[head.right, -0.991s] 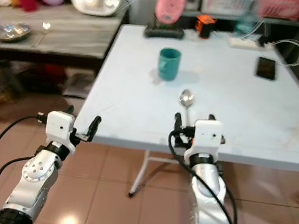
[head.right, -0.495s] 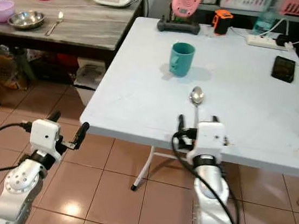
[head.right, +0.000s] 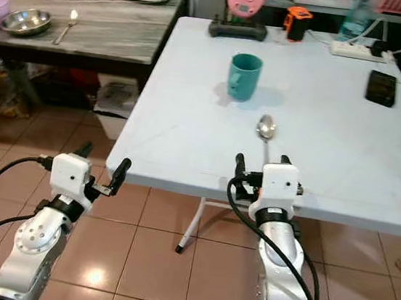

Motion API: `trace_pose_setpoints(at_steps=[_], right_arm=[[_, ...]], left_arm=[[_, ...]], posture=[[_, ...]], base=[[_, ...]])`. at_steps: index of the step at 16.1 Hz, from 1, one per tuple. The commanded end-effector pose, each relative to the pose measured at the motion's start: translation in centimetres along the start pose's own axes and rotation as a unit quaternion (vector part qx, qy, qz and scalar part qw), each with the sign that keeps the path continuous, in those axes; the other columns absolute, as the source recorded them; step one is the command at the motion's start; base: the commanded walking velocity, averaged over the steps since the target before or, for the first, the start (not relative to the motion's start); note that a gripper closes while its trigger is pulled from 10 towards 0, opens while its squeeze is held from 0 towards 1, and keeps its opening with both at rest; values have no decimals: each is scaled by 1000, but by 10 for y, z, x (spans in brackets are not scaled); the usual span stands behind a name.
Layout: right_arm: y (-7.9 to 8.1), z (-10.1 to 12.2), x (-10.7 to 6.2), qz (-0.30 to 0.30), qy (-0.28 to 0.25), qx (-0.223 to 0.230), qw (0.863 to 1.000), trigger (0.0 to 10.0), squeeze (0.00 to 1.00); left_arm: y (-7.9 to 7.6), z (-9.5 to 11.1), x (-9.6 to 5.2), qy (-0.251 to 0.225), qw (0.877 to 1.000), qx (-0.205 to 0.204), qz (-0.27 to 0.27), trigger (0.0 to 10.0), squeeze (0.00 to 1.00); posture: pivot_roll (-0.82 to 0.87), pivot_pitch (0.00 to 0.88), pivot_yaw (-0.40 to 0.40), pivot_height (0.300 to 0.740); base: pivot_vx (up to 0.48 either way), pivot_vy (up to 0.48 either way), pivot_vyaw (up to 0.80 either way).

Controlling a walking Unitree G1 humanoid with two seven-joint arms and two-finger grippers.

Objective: Setting the table

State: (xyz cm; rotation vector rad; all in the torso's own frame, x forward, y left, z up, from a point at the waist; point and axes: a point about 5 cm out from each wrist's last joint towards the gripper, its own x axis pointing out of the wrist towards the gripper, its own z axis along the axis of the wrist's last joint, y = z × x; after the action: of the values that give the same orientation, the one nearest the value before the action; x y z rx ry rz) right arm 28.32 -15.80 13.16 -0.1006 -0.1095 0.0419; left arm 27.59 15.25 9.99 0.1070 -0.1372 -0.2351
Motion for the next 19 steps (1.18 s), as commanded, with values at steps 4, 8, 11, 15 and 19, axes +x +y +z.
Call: trace_pose_setpoints(at_steps=[4, 8, 11, 15, 19], right_arm=[[0, -1, 0, -6, 4, 1, 1000, 10000, 0], [1, -1, 1, -5, 3, 2, 1000, 10000, 0], [2, -1, 2, -2, 1, 3, 1000, 10000, 0], [6, 1, 4, 5, -4, -6, 1000, 10000, 0], [5, 9, 15, 8, -18, -7, 1000, 10000, 0]], left_arm=[[-5, 4, 4, -4, 1000, -14, -2, 10000, 0], [-5, 4, 5, -3, 1000, -21, -1, 10000, 0], [-4, 4, 6, -2, 1000, -27, 5, 10000, 0], [-5, 4, 8, 0, 1000, -24, 12, 10000, 0], [-11, 6, 11, -3, 1000, -29, -1, 10000, 0]], posture=[[-215, 117, 58, 740], [-214, 117, 57, 740], [-212, 116, 56, 740], [-208, 115, 56, 740], [-205, 117, 58, 740]], base=[[0, -412, -152], [0, -355, -266], [0, 0, 0], [0, 0, 0], [0, 0, 669]])
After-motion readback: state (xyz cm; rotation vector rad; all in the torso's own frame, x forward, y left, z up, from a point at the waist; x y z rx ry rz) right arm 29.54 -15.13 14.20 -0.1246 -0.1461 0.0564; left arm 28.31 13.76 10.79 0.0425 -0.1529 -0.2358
